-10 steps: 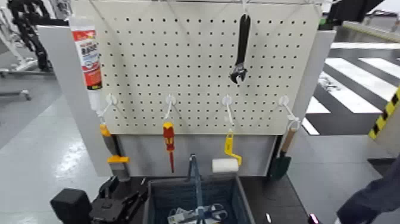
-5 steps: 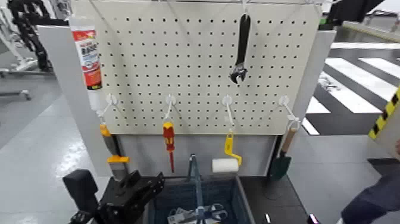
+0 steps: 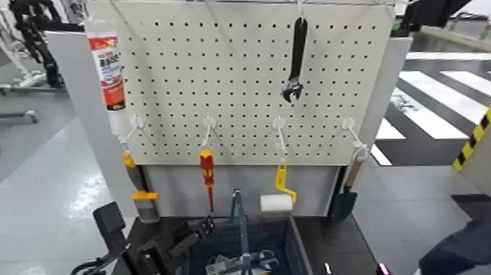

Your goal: Grasp the handle of the crate.

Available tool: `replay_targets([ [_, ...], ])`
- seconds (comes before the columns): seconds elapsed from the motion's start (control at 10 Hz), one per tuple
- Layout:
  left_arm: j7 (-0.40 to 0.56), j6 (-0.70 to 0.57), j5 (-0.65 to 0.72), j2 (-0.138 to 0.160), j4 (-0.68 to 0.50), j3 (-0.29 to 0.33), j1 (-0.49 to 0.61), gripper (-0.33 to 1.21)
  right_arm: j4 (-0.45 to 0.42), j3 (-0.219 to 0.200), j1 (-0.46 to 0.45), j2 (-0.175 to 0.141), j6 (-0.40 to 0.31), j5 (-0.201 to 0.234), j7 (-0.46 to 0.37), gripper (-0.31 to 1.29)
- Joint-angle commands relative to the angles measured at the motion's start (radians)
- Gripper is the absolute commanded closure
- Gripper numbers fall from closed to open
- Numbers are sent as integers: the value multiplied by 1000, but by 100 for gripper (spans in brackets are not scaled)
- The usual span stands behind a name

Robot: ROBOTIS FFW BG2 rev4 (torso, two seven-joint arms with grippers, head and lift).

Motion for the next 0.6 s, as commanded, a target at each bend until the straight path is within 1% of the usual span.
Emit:
replay_targets([
  [0.1,-57,83,145,24,62,1,-46,11,0,2,-1,-1,0,-1,0,14],
  [0.2,-84,116,203,30,95,-6,-69,11,0,3,-3,-1,0,-3,0,14],
  [0.4,-100,131,329,37,150,-24,-101,11,0,3,-1,0,0,-4,0,14],
  [0.6,-105,155,415,40,196,-44,-140,11,2,5,-3,0,-3,-6,0,14],
])
